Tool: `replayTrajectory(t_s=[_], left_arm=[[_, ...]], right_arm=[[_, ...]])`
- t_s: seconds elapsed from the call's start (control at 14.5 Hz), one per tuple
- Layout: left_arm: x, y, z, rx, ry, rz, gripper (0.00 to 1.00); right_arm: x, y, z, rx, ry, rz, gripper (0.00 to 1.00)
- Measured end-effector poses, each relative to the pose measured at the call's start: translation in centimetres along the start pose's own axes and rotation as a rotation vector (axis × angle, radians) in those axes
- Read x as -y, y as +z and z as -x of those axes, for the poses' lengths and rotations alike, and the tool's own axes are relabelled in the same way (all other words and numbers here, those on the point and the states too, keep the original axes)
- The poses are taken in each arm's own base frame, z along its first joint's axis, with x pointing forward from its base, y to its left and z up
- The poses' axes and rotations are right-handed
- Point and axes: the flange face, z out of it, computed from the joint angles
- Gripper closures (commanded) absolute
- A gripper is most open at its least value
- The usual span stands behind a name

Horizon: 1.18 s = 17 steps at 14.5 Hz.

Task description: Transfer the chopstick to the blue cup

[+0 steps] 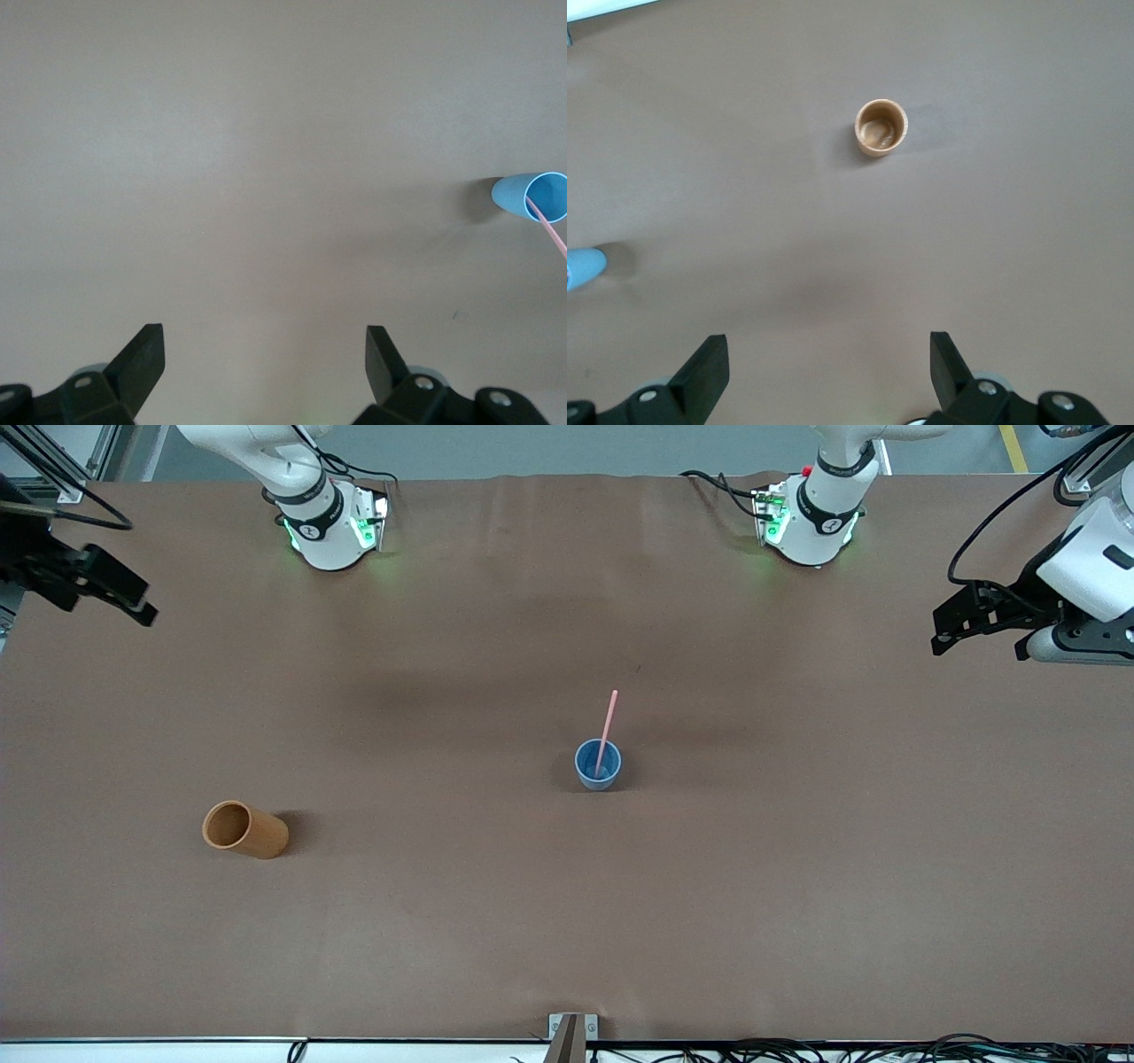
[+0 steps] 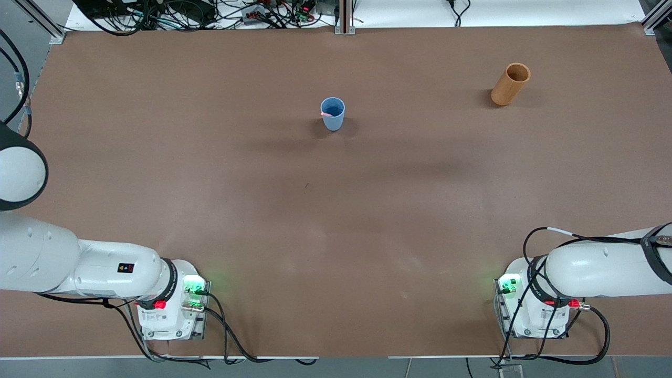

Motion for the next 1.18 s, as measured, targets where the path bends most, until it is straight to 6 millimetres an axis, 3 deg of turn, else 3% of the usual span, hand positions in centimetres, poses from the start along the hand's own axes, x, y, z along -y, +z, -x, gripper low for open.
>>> replayTrajectory(t_s=[0.14, 0.42, 1.18], left_arm=[[0.0, 0.0, 0.0, 0.0, 0.0, 0.0, 0.0], [0.0, 0.0, 0.0, 0.0, 0.0, 0.0, 0.0], [0.0, -0.1, -0.1, -0.003, 0.0, 0.0, 0.0]], right_arm=[[-2.2, 0.4, -0.6, 0.004, -0.016, 0.012, 0.0], [-3.9, 0.7, -1.2, -0.004, -0.068, 0.033, 0.0], [-3.3, 1.3, -1.8, -0.005, -0.141, 0.022, 0.0]])
